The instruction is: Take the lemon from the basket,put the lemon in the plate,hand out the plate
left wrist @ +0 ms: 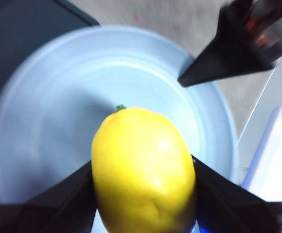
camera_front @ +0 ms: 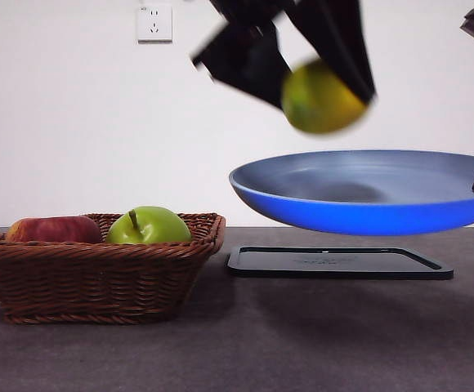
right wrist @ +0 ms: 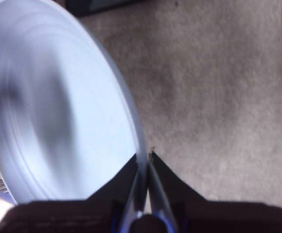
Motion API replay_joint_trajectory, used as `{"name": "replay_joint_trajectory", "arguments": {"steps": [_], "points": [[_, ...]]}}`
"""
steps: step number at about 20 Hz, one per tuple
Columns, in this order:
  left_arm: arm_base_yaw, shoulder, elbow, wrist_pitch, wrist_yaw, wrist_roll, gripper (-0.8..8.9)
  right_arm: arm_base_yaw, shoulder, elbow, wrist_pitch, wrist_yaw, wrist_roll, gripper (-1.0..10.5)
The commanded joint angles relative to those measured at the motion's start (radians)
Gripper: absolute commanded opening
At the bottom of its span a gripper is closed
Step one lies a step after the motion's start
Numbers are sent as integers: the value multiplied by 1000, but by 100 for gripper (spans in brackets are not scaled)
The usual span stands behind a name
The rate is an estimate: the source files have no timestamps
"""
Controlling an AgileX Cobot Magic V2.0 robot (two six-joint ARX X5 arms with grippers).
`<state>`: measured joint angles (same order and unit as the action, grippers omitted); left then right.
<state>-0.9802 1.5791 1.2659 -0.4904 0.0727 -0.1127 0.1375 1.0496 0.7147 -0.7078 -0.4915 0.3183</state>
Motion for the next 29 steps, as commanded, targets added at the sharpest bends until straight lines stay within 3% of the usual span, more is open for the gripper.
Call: {"name": "replay_joint_trajectory", "arguments": {"steps": [1, 4, 9, 17, 20, 24, 29], "points": [[-23, 69, 18, 29, -7, 12, 153, 3, 8, 11, -6, -8, 3, 4], [-33, 125, 18, 25, -19, 12, 160, 3, 8, 10, -38, -9, -3, 4], [-36, 136, 18, 29, -18, 12, 341, 3, 8, 10, -68, -9, -2, 4], [-32, 63, 42, 1, -12, 8, 341, 1, 29, 11, -83, -10, 33, 4], [-21, 35, 143, -121, -14, 16, 341, 1, 89, 11, -73, -40, 34, 4], [-3, 35, 318, -313, -21, 90, 337, -5, 176, 23, 19, -60, 69, 4], [19, 4, 422, -438, -20, 124, 337, -40, 350, 182, 73, -56, 69, 4]]}}
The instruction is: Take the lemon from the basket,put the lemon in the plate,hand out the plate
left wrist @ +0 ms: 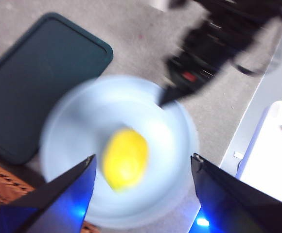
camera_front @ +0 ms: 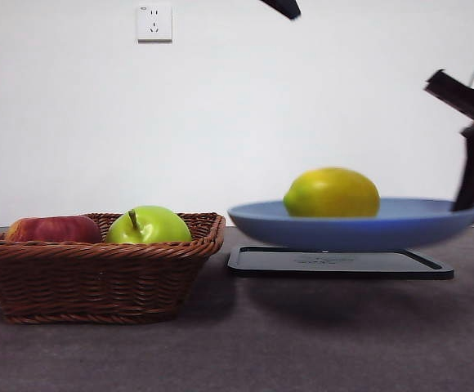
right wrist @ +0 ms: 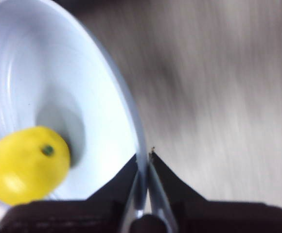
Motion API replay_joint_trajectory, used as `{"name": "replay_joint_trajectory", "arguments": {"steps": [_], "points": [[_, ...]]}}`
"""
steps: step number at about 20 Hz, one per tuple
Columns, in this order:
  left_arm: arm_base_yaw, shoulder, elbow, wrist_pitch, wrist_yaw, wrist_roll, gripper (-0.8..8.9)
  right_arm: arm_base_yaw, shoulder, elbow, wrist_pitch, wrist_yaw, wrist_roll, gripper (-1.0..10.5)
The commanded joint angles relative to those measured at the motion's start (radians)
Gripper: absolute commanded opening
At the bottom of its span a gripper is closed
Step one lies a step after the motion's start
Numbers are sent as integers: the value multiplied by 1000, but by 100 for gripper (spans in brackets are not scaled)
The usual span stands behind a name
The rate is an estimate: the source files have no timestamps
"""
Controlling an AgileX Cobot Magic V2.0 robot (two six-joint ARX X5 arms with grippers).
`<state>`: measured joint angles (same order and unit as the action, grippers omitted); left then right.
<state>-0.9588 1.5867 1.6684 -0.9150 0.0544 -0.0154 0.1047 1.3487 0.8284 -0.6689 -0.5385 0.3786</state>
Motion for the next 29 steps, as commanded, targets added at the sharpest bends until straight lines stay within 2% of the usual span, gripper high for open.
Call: {"name": "replay_joint_trajectory", "arguments": {"steps": [1, 8, 10, 14, 18, 23, 26, 29], "points": [[-1, -15, 19, -26, -3, 27, 337, -14, 92, 116, 45, -9, 9, 4], [25, -46, 19, -74, -31, 27, 337, -47, 409, 440, 109, 10, 10, 4], [30, -46, 19, -73, -31, 26, 337, -51, 483, 479, 134, 46, 13, 4], [30, -46, 19, -50, -30, 19, 337, -60, 590, 490, 179, 49, 25, 4], [30, -46, 19, -35, -31, 19, 337, -60, 617, 490, 192, 51, 20, 12], [30, -46, 19, -36, -31, 19, 337, -66, 616, 490, 208, 42, 16, 193], [30, -46, 19, -36, -31, 22, 336, -79, 597, 490, 216, 40, 10, 196], [31, -46, 19, -36, -31, 46, 335, -97, 529, 490, 169, 44, -32, 194]]}}
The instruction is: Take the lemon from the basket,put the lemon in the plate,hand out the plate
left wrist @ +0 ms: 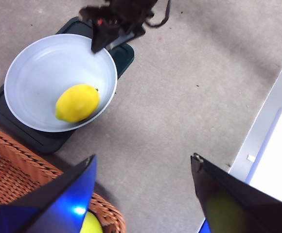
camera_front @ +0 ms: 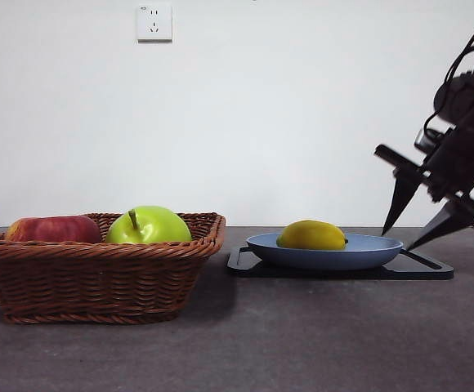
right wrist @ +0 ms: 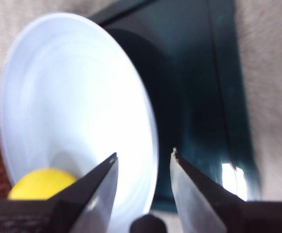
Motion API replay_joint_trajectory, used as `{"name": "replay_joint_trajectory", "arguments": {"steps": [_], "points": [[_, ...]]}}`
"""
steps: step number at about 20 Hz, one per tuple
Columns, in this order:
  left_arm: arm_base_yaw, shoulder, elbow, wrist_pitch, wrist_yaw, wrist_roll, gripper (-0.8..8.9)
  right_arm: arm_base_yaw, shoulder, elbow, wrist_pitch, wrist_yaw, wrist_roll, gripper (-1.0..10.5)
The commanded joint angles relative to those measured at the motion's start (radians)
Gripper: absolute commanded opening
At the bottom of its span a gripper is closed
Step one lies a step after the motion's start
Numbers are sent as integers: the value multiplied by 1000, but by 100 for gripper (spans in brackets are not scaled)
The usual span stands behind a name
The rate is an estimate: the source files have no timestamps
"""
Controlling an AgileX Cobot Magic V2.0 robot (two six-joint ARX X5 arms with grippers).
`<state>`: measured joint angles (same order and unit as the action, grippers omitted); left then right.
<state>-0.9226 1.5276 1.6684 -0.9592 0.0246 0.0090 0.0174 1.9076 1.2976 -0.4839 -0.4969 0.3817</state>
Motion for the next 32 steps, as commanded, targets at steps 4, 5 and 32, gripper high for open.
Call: {"name": "replay_joint_trajectory", "arguments": {"steps": [4, 5, 32], "points": [[15, 13, 19, 20, -22, 68, 272, -18, -182, 21, -151, 7, -148, 149], [22, 13, 19, 26, -36, 83, 220, -17, -224, 21, -181, 6, -174, 102], [386, -1030, -994, 537, -129, 40, 6, 313, -1427, -701, 213, 609, -328, 3]]}}
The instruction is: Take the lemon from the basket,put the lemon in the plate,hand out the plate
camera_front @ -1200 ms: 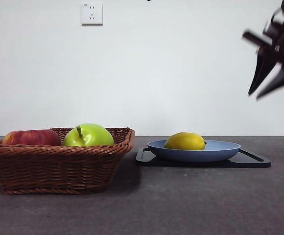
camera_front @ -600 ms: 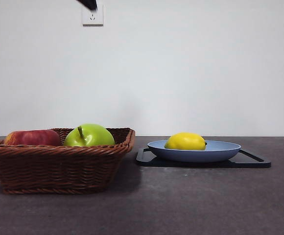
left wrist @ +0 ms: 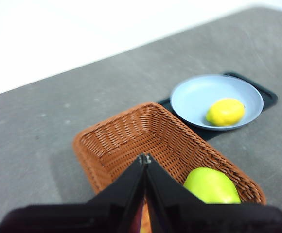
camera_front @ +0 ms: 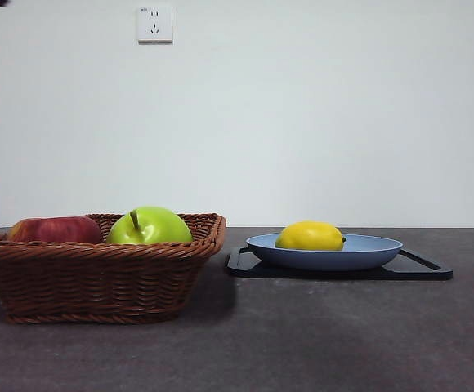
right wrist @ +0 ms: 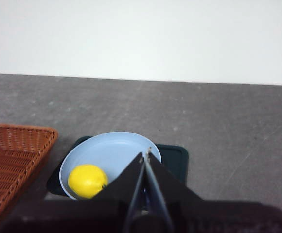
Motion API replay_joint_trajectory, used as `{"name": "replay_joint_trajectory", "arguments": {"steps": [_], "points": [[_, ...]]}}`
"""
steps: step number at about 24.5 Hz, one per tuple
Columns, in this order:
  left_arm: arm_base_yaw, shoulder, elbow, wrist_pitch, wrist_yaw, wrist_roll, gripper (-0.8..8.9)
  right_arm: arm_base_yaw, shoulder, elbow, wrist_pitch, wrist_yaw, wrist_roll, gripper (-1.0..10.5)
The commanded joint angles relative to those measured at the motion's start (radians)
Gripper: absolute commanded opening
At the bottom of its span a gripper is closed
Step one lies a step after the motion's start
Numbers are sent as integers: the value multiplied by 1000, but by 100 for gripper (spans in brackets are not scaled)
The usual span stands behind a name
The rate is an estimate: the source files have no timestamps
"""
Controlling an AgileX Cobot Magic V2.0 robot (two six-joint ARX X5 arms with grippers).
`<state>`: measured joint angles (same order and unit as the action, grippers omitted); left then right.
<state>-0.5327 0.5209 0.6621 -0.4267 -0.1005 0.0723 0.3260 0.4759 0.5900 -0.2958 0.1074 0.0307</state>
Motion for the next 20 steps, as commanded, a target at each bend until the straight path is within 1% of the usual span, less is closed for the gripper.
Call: {"name": "replay_joint_trajectory", "arguments": {"steps": [1, 16, 19, 20], "points": [[-3, -32, 13, -9, -3, -23, 6, 4, 10, 7, 28, 5, 24, 3], [-9, -6, 12, -12, -3, -23, 8, 3, 17, 7, 30, 5, 24, 3], [-8, -44, 12, -29, -3, -23, 8, 3, 17, 7, 30, 5, 24, 3], [-5, -68, 12, -43, -5, 1, 8, 3, 17, 7, 30, 5, 24, 3]]}}
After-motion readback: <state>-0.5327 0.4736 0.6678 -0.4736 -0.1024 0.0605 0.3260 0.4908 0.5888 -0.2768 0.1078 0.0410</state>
